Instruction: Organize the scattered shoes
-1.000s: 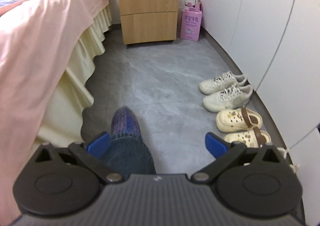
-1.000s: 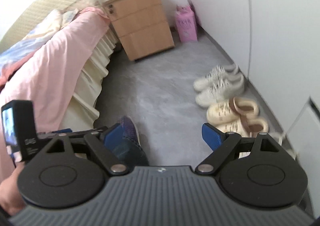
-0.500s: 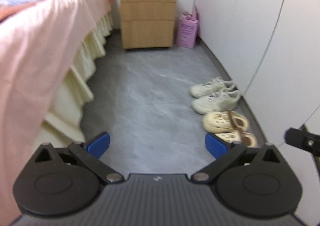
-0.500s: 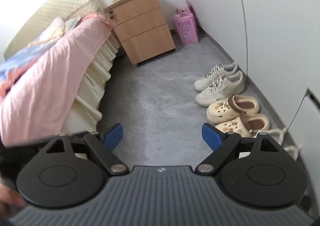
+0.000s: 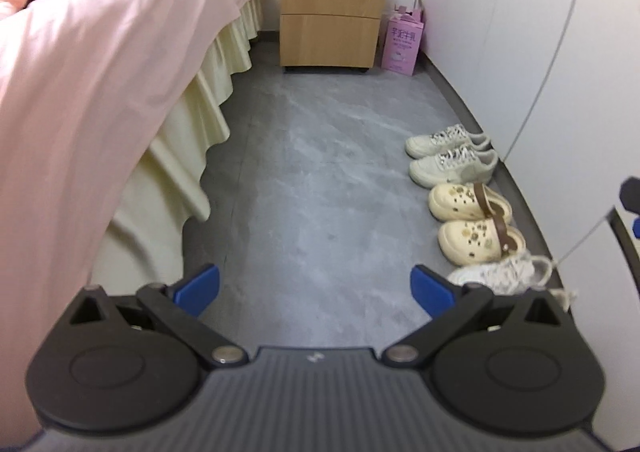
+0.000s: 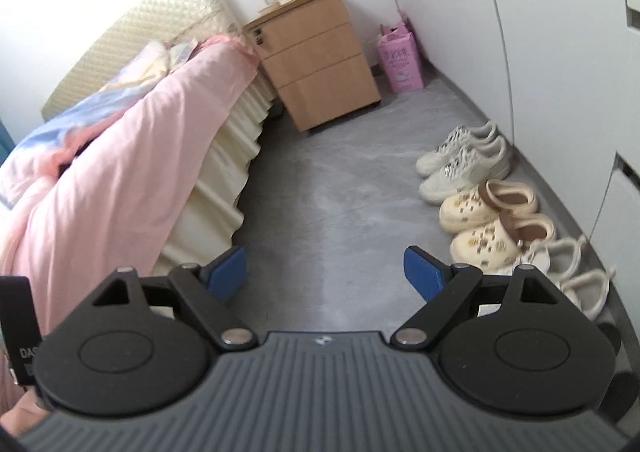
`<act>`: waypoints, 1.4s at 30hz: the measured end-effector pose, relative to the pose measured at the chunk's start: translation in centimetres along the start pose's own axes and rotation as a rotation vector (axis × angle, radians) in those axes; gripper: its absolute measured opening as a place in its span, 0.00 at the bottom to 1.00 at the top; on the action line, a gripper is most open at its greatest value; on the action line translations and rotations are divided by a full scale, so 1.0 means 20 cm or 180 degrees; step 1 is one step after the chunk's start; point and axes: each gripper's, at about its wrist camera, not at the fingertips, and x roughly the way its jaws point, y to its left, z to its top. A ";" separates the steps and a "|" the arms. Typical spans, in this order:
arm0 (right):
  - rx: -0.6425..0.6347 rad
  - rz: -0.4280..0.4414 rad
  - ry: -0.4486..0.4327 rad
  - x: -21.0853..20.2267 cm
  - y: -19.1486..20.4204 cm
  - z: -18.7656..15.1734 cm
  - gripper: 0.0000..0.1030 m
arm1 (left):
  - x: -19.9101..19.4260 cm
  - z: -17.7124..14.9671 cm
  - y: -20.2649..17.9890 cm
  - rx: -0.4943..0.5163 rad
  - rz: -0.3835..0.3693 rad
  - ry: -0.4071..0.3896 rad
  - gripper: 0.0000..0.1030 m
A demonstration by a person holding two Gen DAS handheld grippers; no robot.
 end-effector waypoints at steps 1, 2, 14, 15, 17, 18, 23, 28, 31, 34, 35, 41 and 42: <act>-0.0017 -0.0003 0.0020 -0.03 0.01 -0.04 0.86 | -0.02 -0.05 0.01 0.0013 0.0015 0.0005 1.00; -0.0056 -0.0013 0.0018 -0.06 0.02 -0.08 0.86 | -0.05 -0.11 0.02 0.0025 0.0026 0.0012 1.00; -0.0186 -0.0400 0.0140 -0.39 -0.06 -0.58 0.86 | -0.31 -0.50 -0.03 0.0154 -0.0136 -0.0015 1.00; -0.0185 -0.0410 0.0139 -0.40 -0.06 -0.59 0.86 | -0.33 -0.52 -0.03 0.0164 -0.0169 -0.0039 1.00; -0.0160 -0.0418 0.0106 -0.42 -0.05 -0.61 0.85 | -0.36 -0.52 -0.04 0.0184 -0.0180 -0.0112 1.00; -0.0148 -0.0423 0.0089 -0.44 -0.04 -0.62 0.85 | -0.38 -0.53 -0.04 0.0194 -0.0185 -0.0149 1.00; -0.0085 -0.0444 0.0006 -0.50 -0.01 -0.67 0.85 | -0.44 -0.61 -0.06 0.0275 -0.0181 -0.0251 1.00; -0.0022 -0.0465 -0.0077 -0.55 0.02 -0.72 0.85 | -0.49 -0.69 -0.07 0.0347 -0.0183 -0.0232 1.00; 0.0016 -0.0478 -0.0127 -0.59 0.03 -0.75 0.85 | -0.53 -0.70 -0.06 0.0323 -0.0205 -0.0225 1.00; 0.0054 -0.0491 -0.0177 -0.63 0.05 -0.78 0.85 | -0.58 -0.67 -0.05 0.0235 -0.0246 -0.0306 1.00; 0.0047 -0.0499 -0.0192 -0.61 0.04 -0.78 0.85 | -0.58 -0.66 -0.03 0.0215 -0.0276 -0.0325 1.00; -0.0028 -0.0447 -0.0260 -0.60 0.05 -0.80 0.85 | -0.55 -0.68 0.01 0.0094 -0.0209 -0.0376 1.00; -0.0070 -0.0420 -0.0284 -0.61 0.07 -0.80 0.86 | -0.55 -0.68 0.01 0.0049 -0.0265 -0.0351 1.00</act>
